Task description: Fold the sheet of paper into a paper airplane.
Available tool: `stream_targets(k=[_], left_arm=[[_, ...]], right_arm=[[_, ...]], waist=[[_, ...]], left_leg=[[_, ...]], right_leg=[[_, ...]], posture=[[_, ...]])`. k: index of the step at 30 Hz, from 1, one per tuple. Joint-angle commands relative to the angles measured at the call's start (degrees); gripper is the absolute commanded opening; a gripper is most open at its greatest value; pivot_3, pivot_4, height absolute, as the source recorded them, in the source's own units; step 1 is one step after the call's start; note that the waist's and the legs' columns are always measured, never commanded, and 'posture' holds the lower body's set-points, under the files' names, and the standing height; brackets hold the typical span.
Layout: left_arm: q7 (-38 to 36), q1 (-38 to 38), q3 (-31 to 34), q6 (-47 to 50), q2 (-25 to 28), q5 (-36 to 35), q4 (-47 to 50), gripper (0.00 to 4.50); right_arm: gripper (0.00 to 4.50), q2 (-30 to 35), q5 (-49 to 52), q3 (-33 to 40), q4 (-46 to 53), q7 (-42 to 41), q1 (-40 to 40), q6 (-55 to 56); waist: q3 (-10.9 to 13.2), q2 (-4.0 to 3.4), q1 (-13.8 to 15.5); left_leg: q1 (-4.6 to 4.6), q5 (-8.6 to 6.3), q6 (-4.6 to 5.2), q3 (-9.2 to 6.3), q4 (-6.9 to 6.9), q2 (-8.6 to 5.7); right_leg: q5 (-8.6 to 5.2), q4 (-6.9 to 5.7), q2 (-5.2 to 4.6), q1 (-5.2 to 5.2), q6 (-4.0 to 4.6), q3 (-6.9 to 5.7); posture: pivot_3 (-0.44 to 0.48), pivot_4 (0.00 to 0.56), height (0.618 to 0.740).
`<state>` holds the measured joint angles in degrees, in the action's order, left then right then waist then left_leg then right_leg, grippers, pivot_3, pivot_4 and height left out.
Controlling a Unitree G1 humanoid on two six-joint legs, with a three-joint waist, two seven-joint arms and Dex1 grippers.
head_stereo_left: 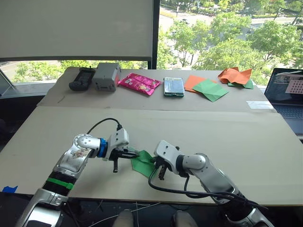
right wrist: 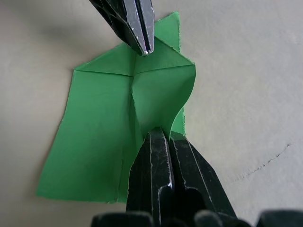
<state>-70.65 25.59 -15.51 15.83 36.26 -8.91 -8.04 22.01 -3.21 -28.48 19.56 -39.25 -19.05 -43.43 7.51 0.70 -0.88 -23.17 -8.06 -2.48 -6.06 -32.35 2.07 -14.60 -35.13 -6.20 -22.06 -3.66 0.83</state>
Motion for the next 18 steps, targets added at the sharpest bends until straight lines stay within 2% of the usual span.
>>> stream_targets(k=[1,18], left_arm=[[0.7,1.4,-0.2,-2.9,-0.4,1.6,-1.9,0.01],[1.6,2.0,0.5,-2.5,-2.0,1.3,-5.1,0.01]], right_arm=[[0.06,0.5,0.1,-0.4,0.9,0.3,0.3,-1.4],[0.06,-0.6,1.8,1.8,3.5,1.2,0.1,-1.1]], waist=[[0.0,0.00,0.0],[0.0,0.00,0.0]], left_leg=[[0.00,0.00,0.00,0.00,0.00,0.00],[0.00,0.00,0.01,0.00,0.00,0.00]], right_leg=[[0.00,0.00,0.00,0.00,0.00,0.00],[0.00,0.00,0.00,0.02,0.00,0.00]], posture=[[0.000,0.150,0.720],[0.000,0.150,0.720]])
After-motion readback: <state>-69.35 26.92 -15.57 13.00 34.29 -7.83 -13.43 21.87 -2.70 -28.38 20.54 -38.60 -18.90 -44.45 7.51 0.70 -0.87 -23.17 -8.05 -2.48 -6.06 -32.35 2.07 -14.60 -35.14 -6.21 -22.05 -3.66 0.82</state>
